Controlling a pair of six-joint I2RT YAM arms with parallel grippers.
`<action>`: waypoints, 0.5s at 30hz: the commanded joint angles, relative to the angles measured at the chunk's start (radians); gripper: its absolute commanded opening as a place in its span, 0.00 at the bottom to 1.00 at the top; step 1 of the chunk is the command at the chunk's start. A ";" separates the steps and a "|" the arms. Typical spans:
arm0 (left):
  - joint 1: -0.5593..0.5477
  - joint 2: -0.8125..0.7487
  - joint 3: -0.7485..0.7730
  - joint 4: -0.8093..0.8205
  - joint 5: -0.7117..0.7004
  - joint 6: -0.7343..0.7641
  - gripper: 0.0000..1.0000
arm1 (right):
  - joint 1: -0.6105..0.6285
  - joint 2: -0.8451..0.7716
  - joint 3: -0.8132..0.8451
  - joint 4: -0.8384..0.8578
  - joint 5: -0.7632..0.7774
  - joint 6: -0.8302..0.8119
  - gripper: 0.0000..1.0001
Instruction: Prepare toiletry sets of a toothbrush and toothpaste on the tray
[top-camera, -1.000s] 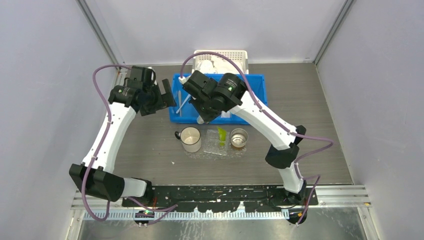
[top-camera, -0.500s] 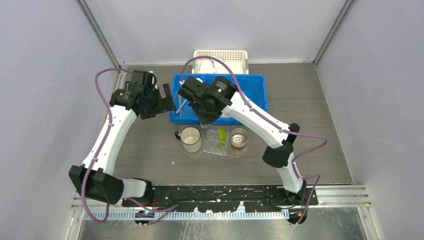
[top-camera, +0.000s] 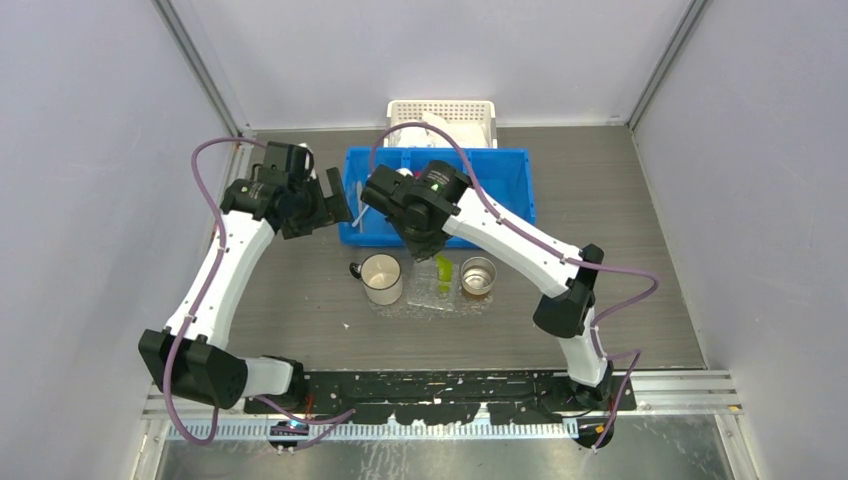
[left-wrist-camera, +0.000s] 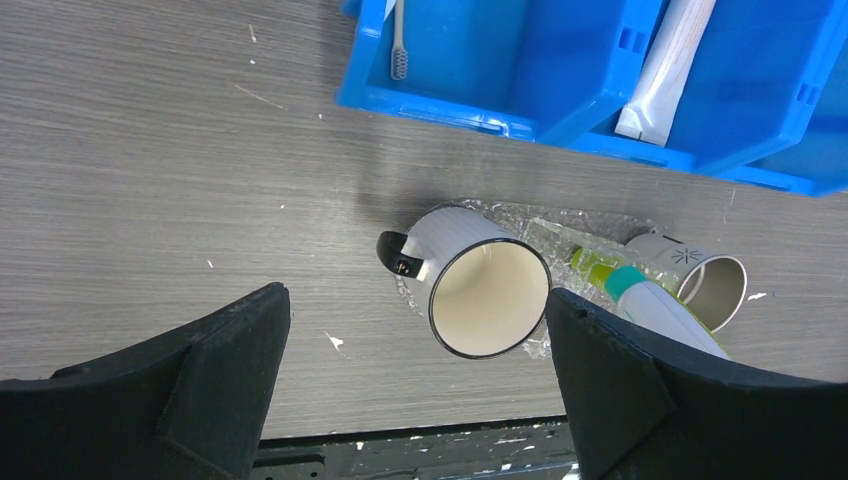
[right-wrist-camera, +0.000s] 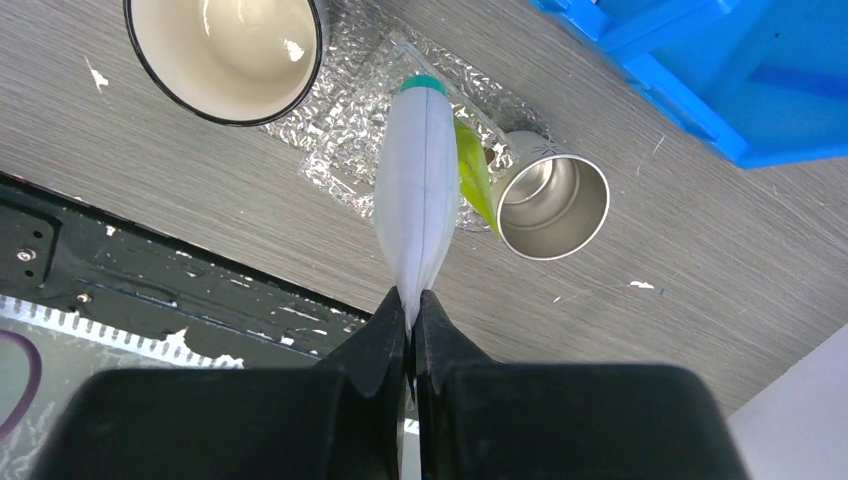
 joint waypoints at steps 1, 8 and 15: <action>0.002 -0.035 -0.001 0.035 0.008 0.007 1.00 | -0.006 -0.080 0.004 -0.160 0.025 0.008 0.00; 0.002 -0.041 -0.008 0.034 0.006 0.005 1.00 | -0.007 -0.066 -0.003 -0.156 0.011 -0.005 0.01; 0.002 -0.041 -0.014 0.039 0.011 0.001 1.00 | -0.007 -0.070 -0.044 -0.140 -0.007 -0.014 0.01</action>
